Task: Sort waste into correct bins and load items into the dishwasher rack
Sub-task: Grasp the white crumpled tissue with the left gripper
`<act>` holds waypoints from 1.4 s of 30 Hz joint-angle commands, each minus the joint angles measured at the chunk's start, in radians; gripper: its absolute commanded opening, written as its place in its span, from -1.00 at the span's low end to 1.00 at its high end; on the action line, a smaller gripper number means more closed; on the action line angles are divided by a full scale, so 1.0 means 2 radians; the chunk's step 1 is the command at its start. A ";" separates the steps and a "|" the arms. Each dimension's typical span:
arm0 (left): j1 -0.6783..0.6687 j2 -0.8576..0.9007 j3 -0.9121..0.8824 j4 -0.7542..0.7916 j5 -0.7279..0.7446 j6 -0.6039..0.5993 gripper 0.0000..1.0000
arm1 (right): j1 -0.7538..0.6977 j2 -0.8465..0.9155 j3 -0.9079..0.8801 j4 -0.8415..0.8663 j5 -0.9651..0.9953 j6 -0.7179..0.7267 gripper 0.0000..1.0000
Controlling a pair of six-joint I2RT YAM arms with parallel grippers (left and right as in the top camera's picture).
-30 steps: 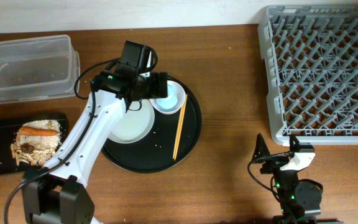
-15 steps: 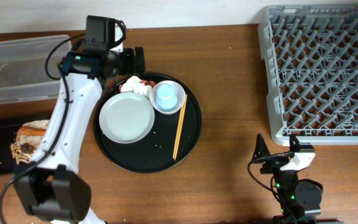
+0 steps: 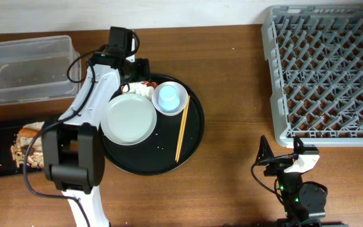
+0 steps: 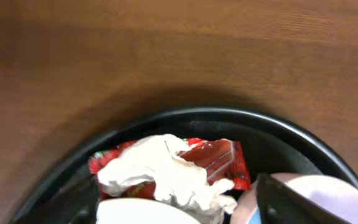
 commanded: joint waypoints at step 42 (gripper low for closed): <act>-0.025 0.054 0.006 -0.012 -0.028 -0.142 0.11 | 0.002 -0.004 -0.004 -0.002 0.004 -0.005 0.97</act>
